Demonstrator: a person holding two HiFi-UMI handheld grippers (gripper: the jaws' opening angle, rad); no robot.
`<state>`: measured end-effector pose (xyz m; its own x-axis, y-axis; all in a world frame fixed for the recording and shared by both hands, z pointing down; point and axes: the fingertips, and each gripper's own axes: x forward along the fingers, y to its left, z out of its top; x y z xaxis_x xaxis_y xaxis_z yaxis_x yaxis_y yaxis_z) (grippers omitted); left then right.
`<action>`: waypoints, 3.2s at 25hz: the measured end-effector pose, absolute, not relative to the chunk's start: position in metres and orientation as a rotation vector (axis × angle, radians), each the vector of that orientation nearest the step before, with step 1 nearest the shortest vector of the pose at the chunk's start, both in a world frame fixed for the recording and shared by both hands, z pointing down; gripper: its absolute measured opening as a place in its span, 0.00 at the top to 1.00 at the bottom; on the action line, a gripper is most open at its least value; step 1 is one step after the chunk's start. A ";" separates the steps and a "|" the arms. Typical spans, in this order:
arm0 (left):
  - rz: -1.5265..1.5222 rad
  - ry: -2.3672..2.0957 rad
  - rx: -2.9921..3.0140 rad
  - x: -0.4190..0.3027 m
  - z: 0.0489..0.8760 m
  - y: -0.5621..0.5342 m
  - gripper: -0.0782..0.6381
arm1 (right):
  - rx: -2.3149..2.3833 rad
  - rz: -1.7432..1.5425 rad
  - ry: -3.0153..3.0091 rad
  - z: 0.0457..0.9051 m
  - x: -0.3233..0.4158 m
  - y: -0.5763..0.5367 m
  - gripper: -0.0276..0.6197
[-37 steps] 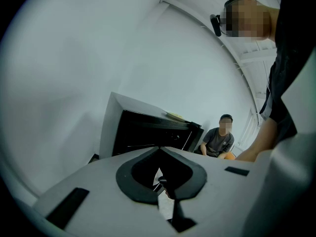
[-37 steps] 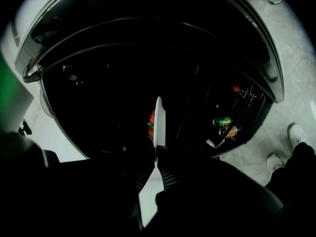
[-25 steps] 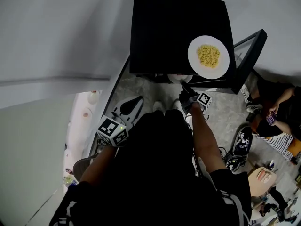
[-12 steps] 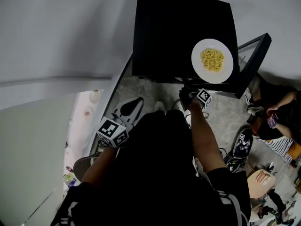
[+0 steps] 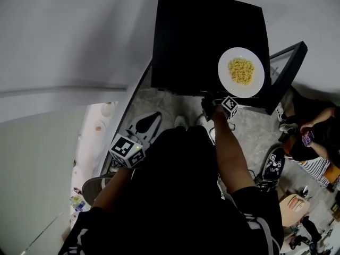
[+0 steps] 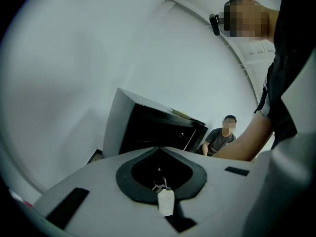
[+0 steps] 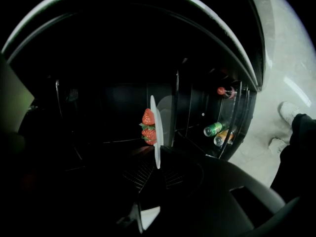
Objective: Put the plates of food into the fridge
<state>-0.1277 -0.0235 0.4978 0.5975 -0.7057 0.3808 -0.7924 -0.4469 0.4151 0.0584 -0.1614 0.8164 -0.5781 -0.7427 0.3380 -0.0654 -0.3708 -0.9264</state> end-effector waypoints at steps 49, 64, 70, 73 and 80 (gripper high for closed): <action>0.250 -1.132 2.270 -0.121 0.506 -0.023 0.86 | -1.393 -2.010 1.173 0.838 0.073 -0.173 0.49; 0.117 -1.072 2.328 -0.099 0.490 -0.045 0.86 | -0.961 -1.761 1.906 0.696 0.071 -0.102 0.49; 0.093 -1.027 2.353 -0.080 0.487 -0.046 0.86 | -0.994 -1.556 2.098 0.625 0.101 -0.058 0.70; 0.124 -1.008 2.369 -0.072 0.491 -0.044 0.86 | -1.020 -1.441 2.154 0.597 0.111 -0.053 0.79; 0.113 -0.978 2.406 -0.056 0.486 -0.039 0.86 | -1.003 -1.367 2.174 0.555 0.124 -0.040 0.82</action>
<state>-0.0564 -0.0386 0.4863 0.7335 -0.6241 0.2691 -0.6691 -0.5937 0.4469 0.1240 -0.0402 0.5552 -0.6718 -0.7389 0.0519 -0.3669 0.2710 -0.8899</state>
